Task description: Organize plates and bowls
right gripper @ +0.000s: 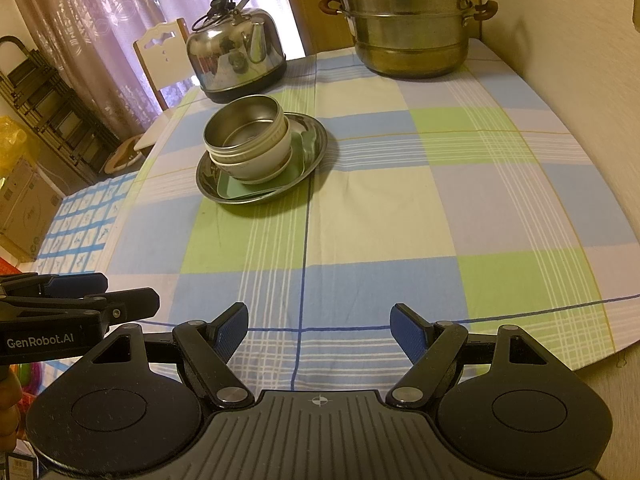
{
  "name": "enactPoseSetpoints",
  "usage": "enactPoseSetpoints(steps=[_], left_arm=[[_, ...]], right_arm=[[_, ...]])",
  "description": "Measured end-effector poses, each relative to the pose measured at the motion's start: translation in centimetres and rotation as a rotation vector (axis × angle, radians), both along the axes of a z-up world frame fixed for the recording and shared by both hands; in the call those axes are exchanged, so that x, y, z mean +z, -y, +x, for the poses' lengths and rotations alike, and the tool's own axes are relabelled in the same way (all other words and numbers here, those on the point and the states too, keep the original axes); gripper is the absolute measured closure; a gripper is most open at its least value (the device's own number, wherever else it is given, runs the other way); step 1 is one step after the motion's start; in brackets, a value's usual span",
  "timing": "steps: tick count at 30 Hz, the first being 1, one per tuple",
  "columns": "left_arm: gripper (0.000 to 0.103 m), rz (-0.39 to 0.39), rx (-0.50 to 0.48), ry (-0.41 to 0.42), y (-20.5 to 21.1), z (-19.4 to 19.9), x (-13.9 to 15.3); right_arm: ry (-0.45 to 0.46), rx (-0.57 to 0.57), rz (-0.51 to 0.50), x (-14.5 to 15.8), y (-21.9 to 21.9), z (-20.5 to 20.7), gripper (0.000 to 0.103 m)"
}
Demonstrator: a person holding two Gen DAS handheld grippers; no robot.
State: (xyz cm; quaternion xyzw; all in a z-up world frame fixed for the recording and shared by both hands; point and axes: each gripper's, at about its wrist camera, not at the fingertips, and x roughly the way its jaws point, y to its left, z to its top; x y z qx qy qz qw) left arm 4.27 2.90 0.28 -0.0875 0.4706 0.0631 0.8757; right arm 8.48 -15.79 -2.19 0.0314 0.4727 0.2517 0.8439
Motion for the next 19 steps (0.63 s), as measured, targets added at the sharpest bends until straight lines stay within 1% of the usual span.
enactPoseSetpoints(steps=[19], left_arm=[[0.033,-0.012,-0.012,0.002,-0.78,-0.26,-0.31]], right_arm=[[-0.003,-0.009,-0.004,-0.24,-0.72,-0.03,0.025]])
